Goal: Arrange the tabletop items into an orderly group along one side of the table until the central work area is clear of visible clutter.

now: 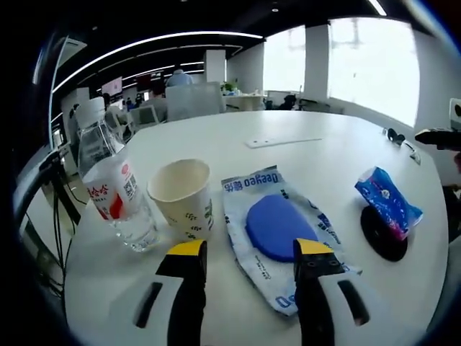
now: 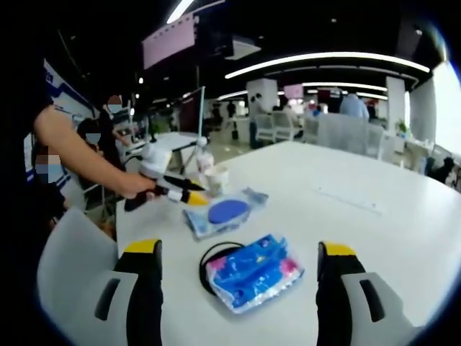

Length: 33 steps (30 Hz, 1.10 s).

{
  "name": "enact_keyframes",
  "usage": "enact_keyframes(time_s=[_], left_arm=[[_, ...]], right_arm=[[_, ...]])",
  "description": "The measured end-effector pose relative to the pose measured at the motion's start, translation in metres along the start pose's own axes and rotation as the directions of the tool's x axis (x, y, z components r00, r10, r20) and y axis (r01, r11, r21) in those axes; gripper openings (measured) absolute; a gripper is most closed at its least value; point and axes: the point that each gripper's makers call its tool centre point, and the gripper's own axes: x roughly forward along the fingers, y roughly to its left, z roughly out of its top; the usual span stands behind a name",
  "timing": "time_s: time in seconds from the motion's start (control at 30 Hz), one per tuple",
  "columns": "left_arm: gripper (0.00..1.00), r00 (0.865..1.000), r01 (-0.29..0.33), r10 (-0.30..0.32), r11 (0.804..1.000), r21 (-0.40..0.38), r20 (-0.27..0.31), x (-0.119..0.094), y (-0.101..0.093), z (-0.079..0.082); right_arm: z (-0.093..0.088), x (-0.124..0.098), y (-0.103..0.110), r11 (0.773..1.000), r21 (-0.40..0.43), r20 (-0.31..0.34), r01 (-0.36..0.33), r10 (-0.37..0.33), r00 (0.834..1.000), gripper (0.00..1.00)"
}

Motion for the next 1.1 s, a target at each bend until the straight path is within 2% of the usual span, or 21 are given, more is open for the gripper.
enact_keyframes(time_s=[0.23,0.43,0.7,0.93,1.1], left_arm=[[0.54,1.0,-0.017,0.017,1.0,0.003,0.012,-0.011,-0.002,0.001],[0.58,1.0,-0.016,0.017,1.0,-0.021,0.016,-0.019,-0.013,0.001],[0.6,1.0,-0.011,0.011,1.0,0.0,0.023,-0.03,-0.028,0.003],[0.62,0.999,-0.019,0.021,0.999,-0.034,0.04,-0.039,-0.033,0.006],[0.7,0.999,-0.026,0.029,0.998,-0.065,0.038,-0.045,-0.039,0.005]], right_arm=[[0.006,0.006,0.005,0.999,-0.013,0.009,-0.03,0.03,1.0,0.85],[0.011,0.012,0.008,0.998,-0.033,0.01,-0.059,0.059,0.998,0.84],[0.016,0.021,0.007,0.994,-0.061,0.003,-0.089,0.09,0.996,0.8],[0.018,0.033,0.005,0.989,-0.087,-0.012,-0.123,0.122,0.992,0.78],[0.019,0.043,0.005,0.984,-0.092,-0.017,-0.149,0.149,0.989,0.78]])
